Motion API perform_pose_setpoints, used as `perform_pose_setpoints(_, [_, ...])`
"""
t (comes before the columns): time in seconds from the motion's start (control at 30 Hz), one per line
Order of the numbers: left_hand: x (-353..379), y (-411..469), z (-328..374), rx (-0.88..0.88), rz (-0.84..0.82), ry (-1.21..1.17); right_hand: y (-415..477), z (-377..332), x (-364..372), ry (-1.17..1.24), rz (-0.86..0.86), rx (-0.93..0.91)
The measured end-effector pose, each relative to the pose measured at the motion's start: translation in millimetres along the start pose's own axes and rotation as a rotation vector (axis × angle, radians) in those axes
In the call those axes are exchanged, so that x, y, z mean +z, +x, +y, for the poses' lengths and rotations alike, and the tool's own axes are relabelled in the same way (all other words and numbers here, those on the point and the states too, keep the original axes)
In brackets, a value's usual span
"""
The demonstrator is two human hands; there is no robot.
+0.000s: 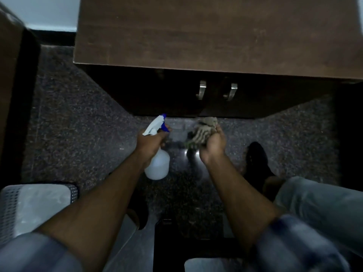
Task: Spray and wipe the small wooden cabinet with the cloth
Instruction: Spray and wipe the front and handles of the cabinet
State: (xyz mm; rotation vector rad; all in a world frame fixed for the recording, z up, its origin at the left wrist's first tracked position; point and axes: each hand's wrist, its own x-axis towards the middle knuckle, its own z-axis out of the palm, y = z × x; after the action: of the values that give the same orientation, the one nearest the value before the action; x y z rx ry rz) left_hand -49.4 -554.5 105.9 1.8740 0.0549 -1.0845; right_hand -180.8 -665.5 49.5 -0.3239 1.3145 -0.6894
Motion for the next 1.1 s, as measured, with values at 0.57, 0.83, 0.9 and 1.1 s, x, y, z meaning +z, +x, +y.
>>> perform_pose_setpoints(0.57, [23.9,14.9,14.7,0.07,-0.044,0.123,23.6,-38.5,92.6,0.508,-0.057,0.21])
perform_pose_setpoints(0.83, [33.8,18.1,11.6,0.074,-0.07,0.109,38.9,-28.4,78.9,0.494,-0.126,0.374])
perform_pose_setpoints(0.9, [35.0,22.7,8.0,0.063,-0.055,0.115,35.1,-42.3,66.8,0.484,-0.156,0.351])
perform_pose_setpoints(1.1, [46.6,34.9,-4.1,0.051,-0.203,0.246,68.1,-67.7,35.0,0.511,0.077,0.057])
